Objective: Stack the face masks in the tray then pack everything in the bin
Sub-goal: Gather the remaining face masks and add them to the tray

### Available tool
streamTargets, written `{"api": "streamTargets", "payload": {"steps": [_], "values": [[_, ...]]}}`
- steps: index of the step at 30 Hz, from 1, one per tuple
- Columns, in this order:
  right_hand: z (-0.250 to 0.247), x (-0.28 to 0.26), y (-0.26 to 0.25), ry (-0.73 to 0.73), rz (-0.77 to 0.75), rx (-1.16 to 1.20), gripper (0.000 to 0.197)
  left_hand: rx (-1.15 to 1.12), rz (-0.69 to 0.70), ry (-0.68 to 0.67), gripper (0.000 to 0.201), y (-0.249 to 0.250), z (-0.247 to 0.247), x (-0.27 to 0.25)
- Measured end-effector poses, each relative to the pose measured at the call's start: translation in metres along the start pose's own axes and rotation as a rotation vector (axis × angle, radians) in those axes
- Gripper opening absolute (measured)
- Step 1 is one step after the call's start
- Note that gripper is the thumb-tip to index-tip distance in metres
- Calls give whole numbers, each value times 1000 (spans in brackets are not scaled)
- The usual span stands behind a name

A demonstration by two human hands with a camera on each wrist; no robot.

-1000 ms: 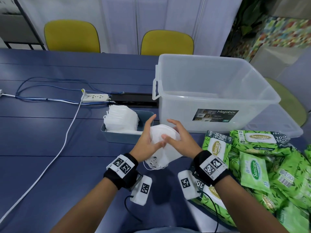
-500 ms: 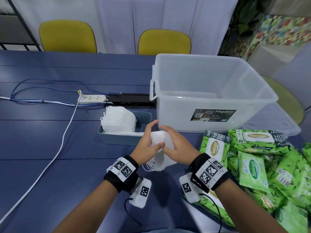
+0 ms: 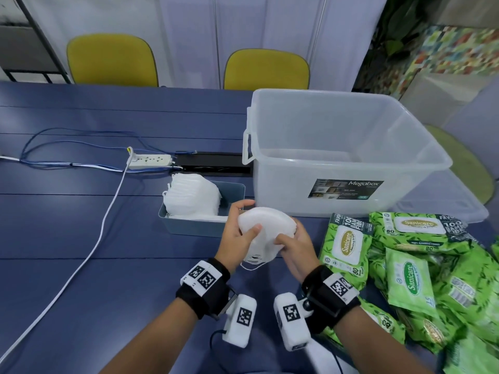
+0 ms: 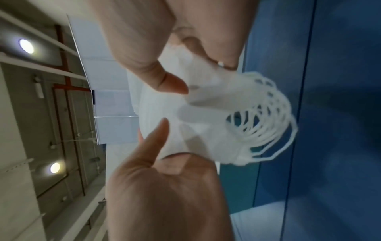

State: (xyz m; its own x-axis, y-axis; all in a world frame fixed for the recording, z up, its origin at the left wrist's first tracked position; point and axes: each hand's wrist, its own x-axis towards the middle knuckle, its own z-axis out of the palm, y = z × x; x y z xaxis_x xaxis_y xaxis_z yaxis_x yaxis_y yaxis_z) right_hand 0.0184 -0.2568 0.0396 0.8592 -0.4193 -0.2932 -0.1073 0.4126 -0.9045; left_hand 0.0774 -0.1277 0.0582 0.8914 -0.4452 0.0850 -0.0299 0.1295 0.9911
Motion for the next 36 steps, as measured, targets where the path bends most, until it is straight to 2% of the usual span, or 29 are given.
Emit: {"api": "streamTargets", "payload": {"steps": [4,7,12,14,17,19,21,23,25,27,29,32,34,36], "values": [[5,7,-7,138,-106,-41,52,8,10,-8,64,-5,5,-1],[6,5,-10,60,-175,-191,56,48,42,0,54,-6,4,-1],[-3,4,-12,-48,-244,-271,72,111,73,19,37,-6,-4,4],[-3,2,-15,-96,-294,-352,66,183,75,-1,36,-5,-6,5],[-2,-1,-22,-127,-374,-438,55,318,137,-6,53,0,-11,7],[-3,-2,-26,-149,-406,-481,62,433,178,-58,70,3,-16,11],[-6,-2,-28,-187,-414,-511,71,584,192,-186,75,5,-19,15],[-8,-1,-27,-211,-410,-514,73,674,193,-254,55,7,-18,17],[-13,1,-23,-196,-352,-467,72,632,142,-216,33,10,-17,17],[-20,2,-19,-181,-273,-456,69,532,90,-164,22,12,-16,16],[-24,0,-17,-181,-237,-487,57,503,76,-156,17,12,-15,16],[-22,-4,-19,-164,-222,-507,37,523,100,-254,15,9,-14,14],[-20,-4,-22,-155,-215,-532,29,547,136,-319,12,7,-12,13],[-20,-1,-24,-160,-208,-561,26,554,160,-337,20,7,-11,11]]}}
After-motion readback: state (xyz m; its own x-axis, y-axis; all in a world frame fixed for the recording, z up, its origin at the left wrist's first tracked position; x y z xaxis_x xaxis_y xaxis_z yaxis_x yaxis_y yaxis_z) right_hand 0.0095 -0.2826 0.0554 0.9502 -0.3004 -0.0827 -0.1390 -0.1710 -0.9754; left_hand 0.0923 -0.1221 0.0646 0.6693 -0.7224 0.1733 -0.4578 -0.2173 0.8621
